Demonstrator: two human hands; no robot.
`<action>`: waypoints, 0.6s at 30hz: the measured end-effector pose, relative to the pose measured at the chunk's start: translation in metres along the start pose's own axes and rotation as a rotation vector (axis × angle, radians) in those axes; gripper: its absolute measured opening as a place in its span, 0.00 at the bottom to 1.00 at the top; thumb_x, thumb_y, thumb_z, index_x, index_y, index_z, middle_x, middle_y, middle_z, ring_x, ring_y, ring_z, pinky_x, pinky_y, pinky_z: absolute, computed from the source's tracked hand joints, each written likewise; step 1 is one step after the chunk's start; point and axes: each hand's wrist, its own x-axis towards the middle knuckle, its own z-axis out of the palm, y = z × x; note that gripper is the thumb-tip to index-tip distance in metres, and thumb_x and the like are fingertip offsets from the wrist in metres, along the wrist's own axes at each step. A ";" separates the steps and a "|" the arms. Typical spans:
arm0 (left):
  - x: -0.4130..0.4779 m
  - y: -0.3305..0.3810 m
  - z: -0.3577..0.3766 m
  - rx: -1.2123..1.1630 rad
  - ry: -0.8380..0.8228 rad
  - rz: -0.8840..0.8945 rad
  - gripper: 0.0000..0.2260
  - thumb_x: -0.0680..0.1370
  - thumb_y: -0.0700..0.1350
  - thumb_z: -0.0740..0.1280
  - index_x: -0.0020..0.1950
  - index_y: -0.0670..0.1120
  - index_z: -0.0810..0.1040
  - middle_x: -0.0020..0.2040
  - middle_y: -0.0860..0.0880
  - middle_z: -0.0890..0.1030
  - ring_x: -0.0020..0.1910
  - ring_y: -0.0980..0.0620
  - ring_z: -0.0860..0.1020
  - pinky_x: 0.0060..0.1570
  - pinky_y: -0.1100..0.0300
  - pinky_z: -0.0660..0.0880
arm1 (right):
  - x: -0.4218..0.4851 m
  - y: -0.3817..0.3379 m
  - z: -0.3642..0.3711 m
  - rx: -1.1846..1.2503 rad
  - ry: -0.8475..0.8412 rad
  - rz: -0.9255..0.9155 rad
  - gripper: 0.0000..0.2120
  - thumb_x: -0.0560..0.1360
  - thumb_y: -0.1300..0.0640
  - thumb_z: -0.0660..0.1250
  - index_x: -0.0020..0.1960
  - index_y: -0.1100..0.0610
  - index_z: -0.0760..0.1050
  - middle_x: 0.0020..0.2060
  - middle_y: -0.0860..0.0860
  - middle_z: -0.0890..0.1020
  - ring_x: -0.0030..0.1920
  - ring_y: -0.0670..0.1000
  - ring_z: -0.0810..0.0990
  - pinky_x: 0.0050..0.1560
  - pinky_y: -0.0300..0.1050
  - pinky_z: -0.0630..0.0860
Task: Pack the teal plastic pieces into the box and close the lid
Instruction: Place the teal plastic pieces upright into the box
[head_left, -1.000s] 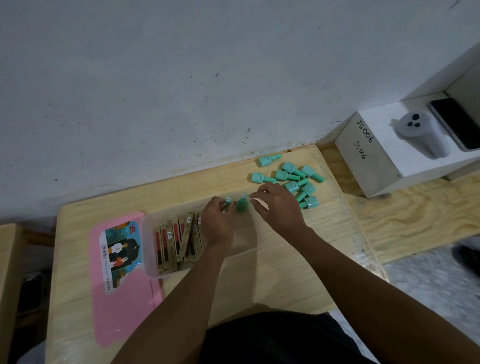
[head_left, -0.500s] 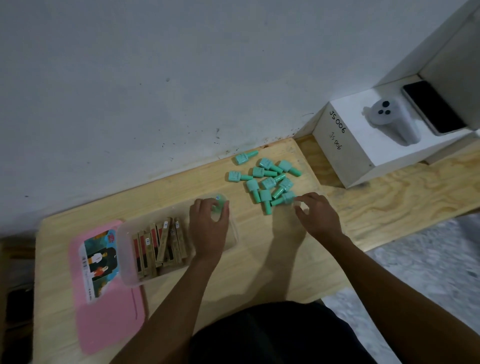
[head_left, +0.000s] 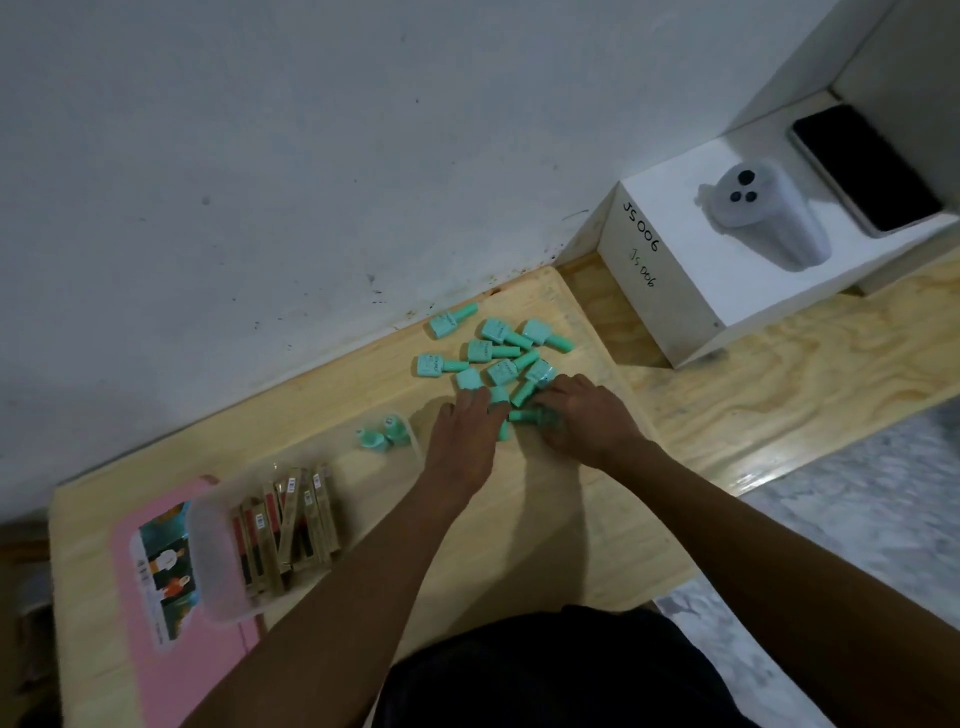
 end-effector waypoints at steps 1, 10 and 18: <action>0.002 0.000 -0.001 0.014 0.001 0.009 0.18 0.75 0.41 0.63 0.64 0.50 0.71 0.66 0.45 0.71 0.63 0.43 0.69 0.56 0.49 0.69 | 0.000 -0.001 0.001 0.011 -0.009 0.019 0.20 0.75 0.47 0.66 0.66 0.48 0.74 0.62 0.51 0.75 0.59 0.52 0.73 0.54 0.50 0.76; 0.010 -0.001 -0.004 0.147 0.082 0.211 0.14 0.66 0.43 0.74 0.51 0.50 0.81 0.52 0.46 0.80 0.48 0.46 0.80 0.41 0.53 0.76 | -0.006 -0.001 -0.001 0.244 -0.074 0.256 0.20 0.73 0.46 0.69 0.61 0.53 0.75 0.52 0.50 0.78 0.51 0.50 0.76 0.48 0.46 0.77; 0.015 -0.004 -0.005 0.206 0.092 0.279 0.14 0.65 0.41 0.74 0.49 0.51 0.83 0.55 0.45 0.80 0.51 0.45 0.80 0.42 0.53 0.77 | -0.021 0.001 0.000 0.522 0.004 0.362 0.14 0.80 0.50 0.63 0.57 0.59 0.78 0.51 0.57 0.80 0.50 0.54 0.78 0.55 0.53 0.76</action>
